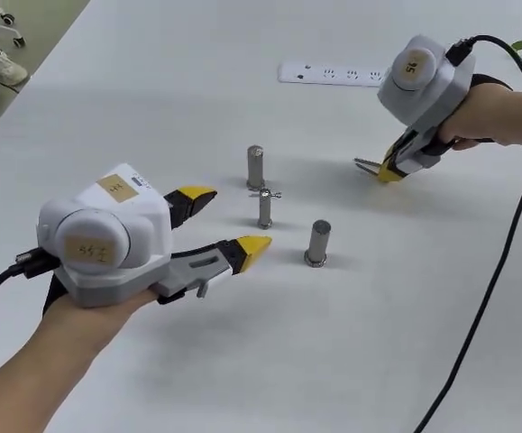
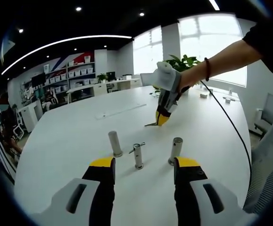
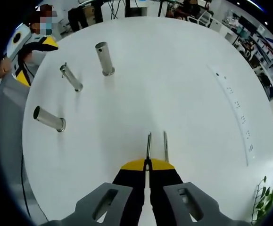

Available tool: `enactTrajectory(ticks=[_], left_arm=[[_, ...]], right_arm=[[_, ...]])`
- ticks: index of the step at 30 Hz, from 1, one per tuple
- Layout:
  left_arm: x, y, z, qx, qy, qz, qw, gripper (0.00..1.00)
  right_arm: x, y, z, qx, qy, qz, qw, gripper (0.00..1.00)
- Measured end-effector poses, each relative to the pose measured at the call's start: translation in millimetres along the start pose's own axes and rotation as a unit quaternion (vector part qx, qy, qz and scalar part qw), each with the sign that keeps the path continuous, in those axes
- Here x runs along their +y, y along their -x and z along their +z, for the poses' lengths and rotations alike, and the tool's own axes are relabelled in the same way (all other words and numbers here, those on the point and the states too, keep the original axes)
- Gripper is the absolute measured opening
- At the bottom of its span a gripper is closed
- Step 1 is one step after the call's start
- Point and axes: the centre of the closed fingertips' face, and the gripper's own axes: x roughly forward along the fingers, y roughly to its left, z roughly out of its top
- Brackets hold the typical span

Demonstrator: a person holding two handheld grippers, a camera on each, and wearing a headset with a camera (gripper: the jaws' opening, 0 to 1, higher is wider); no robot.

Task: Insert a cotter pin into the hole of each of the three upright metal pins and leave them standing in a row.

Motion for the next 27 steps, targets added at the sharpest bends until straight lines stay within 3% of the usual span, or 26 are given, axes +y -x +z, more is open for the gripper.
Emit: enactTrajectory(ticks=[7, 12, 18, 25, 27], left_arm=[[-0.4, 2.2, 1.5, 0.002, -0.003, 0.002, 1.0, 0.47], [0.5, 3.9, 5.9, -0.002, 0.0, 0.003, 1.0, 0.46], [1.3, 4.0, 11.5, -0.005, 0.001, 0.001, 1.0, 0.44], [-0.1, 0.9, 13.0, 0.004, -0.009, 0.002, 0.9999, 0.4], [-2.5, -0.2, 13.8, 0.006, -0.012, -0.002, 0.9999, 0.4]], right_arm=[[5.7, 9.8, 17.1, -0.036, 0.032, 0.0, 0.9989, 0.0], [29.9, 25.2, 29.5, -0.057, 0.054, 0.002, 0.9969, 0.0], [46.5, 33.2, 37.6, -0.073, 0.067, 0.006, 0.995, 0.0], [68.2, 44.1, 49.6, -0.101, 0.09, 0.004, 0.9908, 0.0], [81.7, 49.3, 52.9, -0.108, 0.096, 0.007, 0.9894, 0.0]])
